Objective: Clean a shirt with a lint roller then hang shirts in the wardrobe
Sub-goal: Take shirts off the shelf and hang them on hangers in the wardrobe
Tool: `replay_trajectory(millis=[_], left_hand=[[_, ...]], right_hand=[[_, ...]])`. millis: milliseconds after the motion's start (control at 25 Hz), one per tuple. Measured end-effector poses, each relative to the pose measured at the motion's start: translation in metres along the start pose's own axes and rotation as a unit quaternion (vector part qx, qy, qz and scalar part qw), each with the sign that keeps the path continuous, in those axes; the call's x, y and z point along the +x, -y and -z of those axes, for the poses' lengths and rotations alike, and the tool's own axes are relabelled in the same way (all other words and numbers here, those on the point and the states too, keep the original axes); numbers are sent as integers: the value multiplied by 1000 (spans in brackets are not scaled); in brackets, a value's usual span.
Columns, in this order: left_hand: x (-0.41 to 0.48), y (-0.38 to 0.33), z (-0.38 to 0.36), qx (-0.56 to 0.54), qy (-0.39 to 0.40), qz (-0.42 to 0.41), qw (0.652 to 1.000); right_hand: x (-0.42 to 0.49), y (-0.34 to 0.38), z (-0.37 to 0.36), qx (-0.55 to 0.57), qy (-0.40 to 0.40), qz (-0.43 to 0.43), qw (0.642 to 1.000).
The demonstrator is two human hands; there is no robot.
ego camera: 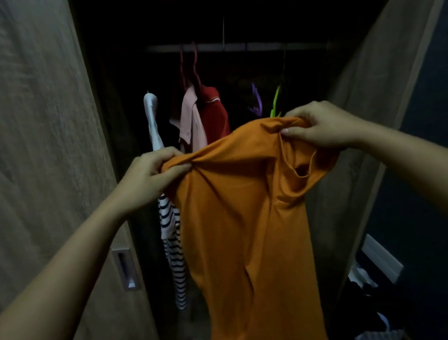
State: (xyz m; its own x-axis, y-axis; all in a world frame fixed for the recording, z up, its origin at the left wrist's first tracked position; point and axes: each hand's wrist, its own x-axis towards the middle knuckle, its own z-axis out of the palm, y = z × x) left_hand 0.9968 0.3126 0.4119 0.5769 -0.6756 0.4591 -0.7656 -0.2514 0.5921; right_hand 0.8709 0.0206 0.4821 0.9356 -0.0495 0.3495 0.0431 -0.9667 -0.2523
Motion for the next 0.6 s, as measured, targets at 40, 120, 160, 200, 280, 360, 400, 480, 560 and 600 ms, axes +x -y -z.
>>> replay_trajectory(millis=[40,120,160,200,280,360,400,480,560,600], left_hand=[[0,-8,4,37,-5,-30,999],[-1,-23,10,18,-28,-43,999],[1,-32,11,-43,-34,-30,998],[5,-41,10,-110,-36,-5,993],[16,-56,3,-193,-38,51,979],[26,-69,-5,-253,-41,85,963],[30,-75,-9,-283,-49,93,953],[34,-84,-12,-303,-76,74,947],[35,-93,-7,-285,-83,36,954],[33,-96,-2,-280,-73,22,957]], right_hand=[[-2,-7,-2,-5,2,-7,1000],[-2,-15,-15,-21,11,4,1000],[-1,-19,-21,-44,15,5,999],[0,-20,-26,-61,23,1,998],[1,-15,-34,-66,32,-12,997],[-2,-5,-40,-49,5,9,999],[-6,5,-44,-25,-31,23,999],[-15,29,-52,86,-97,20,991],[-25,53,-59,247,-117,6,962],[-30,63,-63,323,-108,12,940]])
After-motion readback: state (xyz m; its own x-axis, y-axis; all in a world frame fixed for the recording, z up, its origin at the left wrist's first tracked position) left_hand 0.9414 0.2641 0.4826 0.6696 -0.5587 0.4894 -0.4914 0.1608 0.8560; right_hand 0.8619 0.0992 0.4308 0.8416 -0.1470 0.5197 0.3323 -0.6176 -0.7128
